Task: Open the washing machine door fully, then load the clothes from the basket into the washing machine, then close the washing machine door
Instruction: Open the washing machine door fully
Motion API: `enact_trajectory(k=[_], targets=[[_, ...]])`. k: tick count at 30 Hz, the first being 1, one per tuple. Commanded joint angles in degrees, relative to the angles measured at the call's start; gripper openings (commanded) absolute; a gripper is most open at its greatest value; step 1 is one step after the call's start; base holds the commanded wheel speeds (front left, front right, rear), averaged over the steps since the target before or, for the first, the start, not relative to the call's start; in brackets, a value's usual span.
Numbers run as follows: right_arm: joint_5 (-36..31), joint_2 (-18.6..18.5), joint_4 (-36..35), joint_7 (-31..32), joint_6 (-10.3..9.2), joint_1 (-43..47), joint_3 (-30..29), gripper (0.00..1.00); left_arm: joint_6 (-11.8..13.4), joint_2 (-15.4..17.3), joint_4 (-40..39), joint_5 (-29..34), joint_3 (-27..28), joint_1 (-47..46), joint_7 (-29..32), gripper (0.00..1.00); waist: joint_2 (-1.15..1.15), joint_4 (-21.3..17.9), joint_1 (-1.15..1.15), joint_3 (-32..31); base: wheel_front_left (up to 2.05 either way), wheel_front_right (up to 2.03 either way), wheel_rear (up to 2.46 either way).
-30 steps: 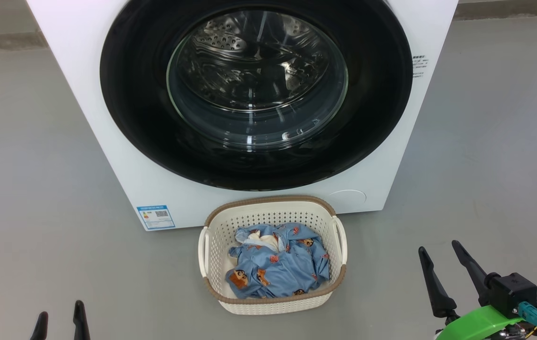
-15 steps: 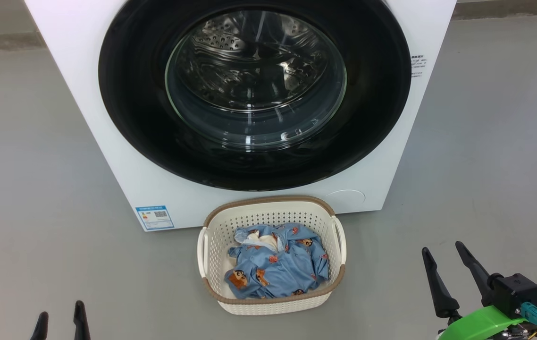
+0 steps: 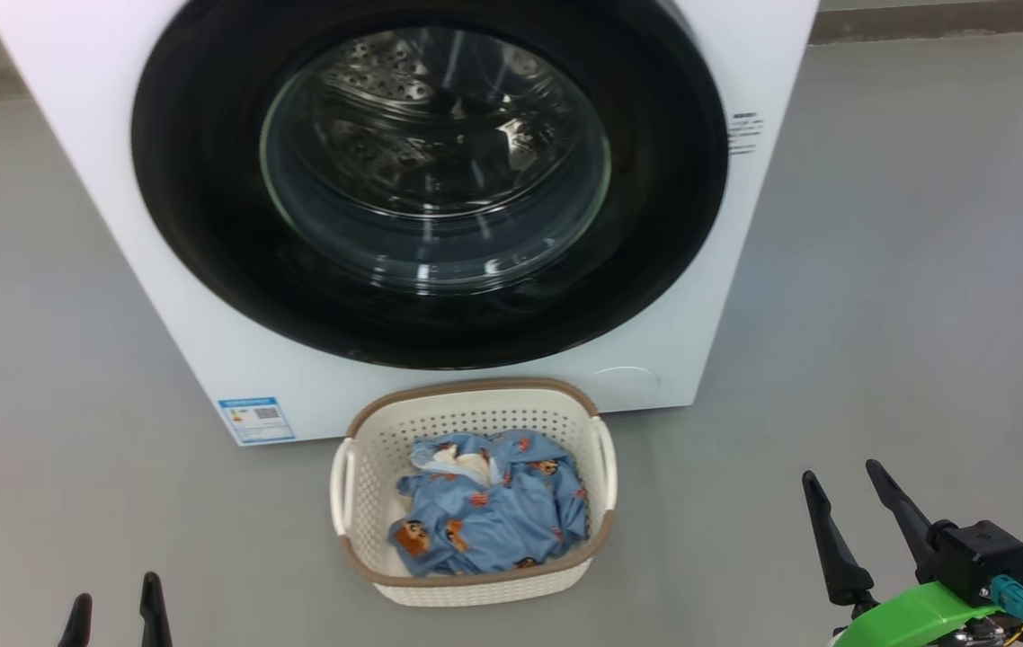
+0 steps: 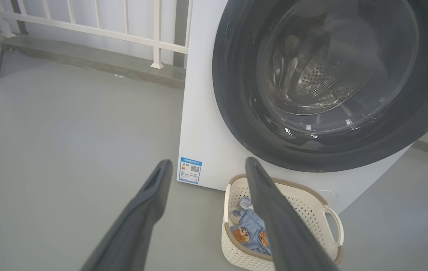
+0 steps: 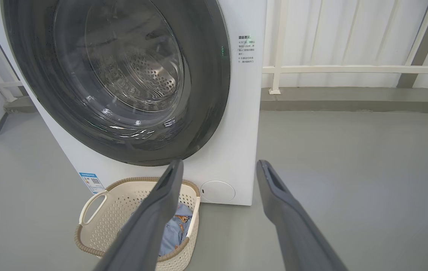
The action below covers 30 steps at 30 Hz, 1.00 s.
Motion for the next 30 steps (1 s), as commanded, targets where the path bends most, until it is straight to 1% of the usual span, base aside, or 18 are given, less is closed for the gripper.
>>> enact_trajectory(k=[1, 8, 15, 20, 30], targets=[[-0.27, -0.64, -1.31, -0.70, -0.06, -1.70, 1.48, 1.00, -0.09, 0.87, -1.36, 0.33, 1.68, -0.88, -0.38, 1.00, 0.00, 0.00, 0.00, -0.01, 1.23, 1.23, -2.46], [-0.03, -0.39, -1.22, -0.70, -0.06, -1.59, 1.64, 1.00, -0.09, 0.88, -1.66, 0.11, 1.74, -0.94, -0.38, 1.00, 0.00, 0.04, 0.00, 0.03, 1.20, 1.20, -2.39], [0.14, -0.21, -1.21, -0.70, -0.06, -1.50, 1.58, 1.00, -0.09, 0.80, -2.30, -1.02, 1.72, -0.93, -0.38, 1.00, 0.00, 0.16, 0.00, 0.05, 0.82, 0.82, -1.65], [0.16, -0.08, -1.24, -0.70, -0.06, -1.40, 1.69, 1.00, -0.09, 0.87, -2.33, -1.23, 1.60, -0.67, -0.38, 1.00, 0.00, 0.16, 0.00, -0.08, 0.28, 0.28, -0.57], [0.41, -0.16, -1.30, -0.70, -0.06, -1.31, 2.12, 1.00, -0.09, 0.76, -2.16, -1.30, 1.48, -0.47, -0.38, 1.00, 0.00, 0.14, 0.00, -0.08, 0.00, 0.00, -0.01]])
